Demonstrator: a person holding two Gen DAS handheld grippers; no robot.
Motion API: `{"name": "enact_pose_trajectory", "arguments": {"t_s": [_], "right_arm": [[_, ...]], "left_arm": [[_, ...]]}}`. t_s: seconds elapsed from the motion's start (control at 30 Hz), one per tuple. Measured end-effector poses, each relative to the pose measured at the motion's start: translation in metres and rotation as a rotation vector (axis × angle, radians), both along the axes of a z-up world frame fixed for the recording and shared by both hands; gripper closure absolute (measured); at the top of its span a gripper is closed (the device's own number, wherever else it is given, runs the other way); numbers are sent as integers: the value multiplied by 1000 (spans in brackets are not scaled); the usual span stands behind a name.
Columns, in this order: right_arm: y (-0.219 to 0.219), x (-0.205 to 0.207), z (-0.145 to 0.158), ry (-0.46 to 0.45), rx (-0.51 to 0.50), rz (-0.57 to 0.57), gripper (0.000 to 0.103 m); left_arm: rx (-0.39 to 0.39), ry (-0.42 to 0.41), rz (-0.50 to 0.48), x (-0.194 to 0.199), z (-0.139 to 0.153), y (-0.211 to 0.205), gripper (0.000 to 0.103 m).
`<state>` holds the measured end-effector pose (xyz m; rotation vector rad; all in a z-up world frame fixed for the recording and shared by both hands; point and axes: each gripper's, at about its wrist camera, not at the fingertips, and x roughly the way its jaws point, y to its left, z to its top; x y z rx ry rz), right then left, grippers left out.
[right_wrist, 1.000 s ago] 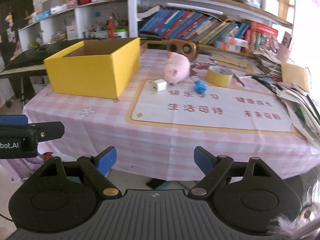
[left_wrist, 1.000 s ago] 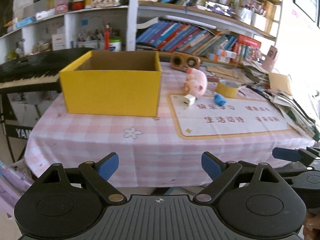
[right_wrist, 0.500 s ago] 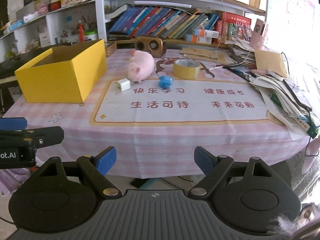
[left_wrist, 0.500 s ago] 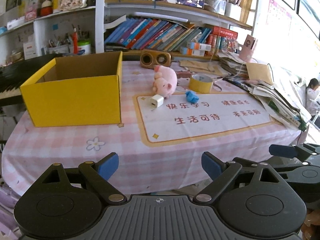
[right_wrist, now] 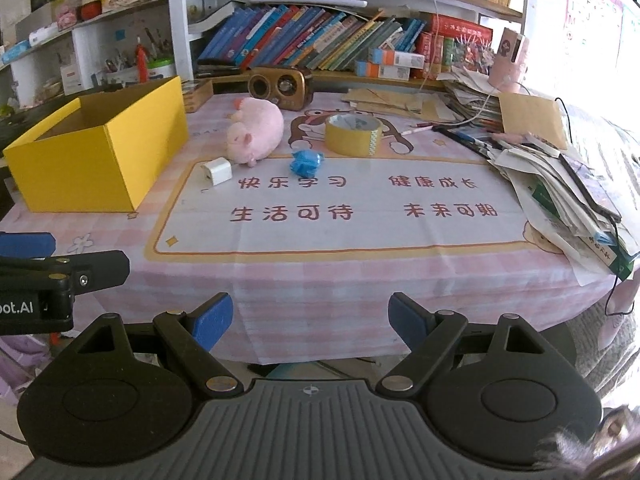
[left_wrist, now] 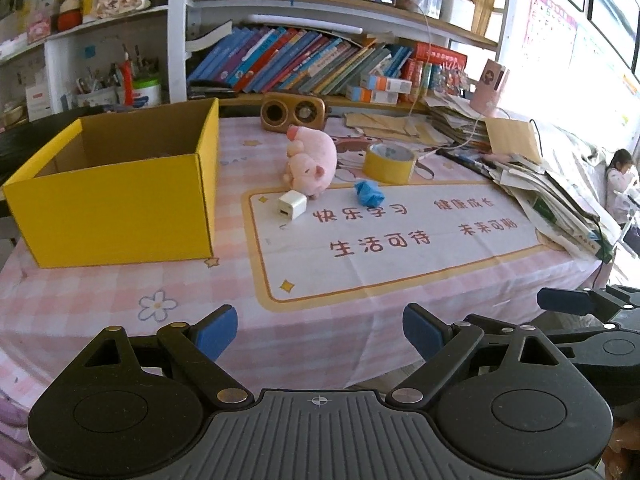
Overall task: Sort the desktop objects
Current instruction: 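Move both open tools toward the white charger cube and blue packet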
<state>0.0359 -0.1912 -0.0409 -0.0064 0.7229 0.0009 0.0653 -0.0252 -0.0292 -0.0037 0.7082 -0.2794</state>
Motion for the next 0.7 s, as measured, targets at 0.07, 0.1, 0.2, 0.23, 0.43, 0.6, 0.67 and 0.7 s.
{"name": "enact_pose_trajectory", "arguments": {"t_s": [0.07,0.1,0.2,0.23,0.43,0.6,0.67,0.7], "right_arm": [[-2,5,-1,2,1,-1,19],[-3,7,-1,3,1,0,19],[-5,13,-2,3,2,3,19],[-6,16,-2,4,2,4,19],[-16,38,-2,5,2,8,19],[-31,60,-2,10,3,2,19],[-36,69,-3,13,5,8,19],[-39,74,-3,14,6,13,19]], "left_arm": [[2,1,-1,5,-1,-2,11],[3,2,-1,7,-1,-3,11],[5,2,-2,15,-2,-6,11],[5,2,-2,19,-2,-8,11],[4,4,1,40,-3,-19,11],[7,12,5,59,-5,-33,11],[11,14,18,68,-5,-37,11],[12,14,25,72,-5,-39,11]]}}
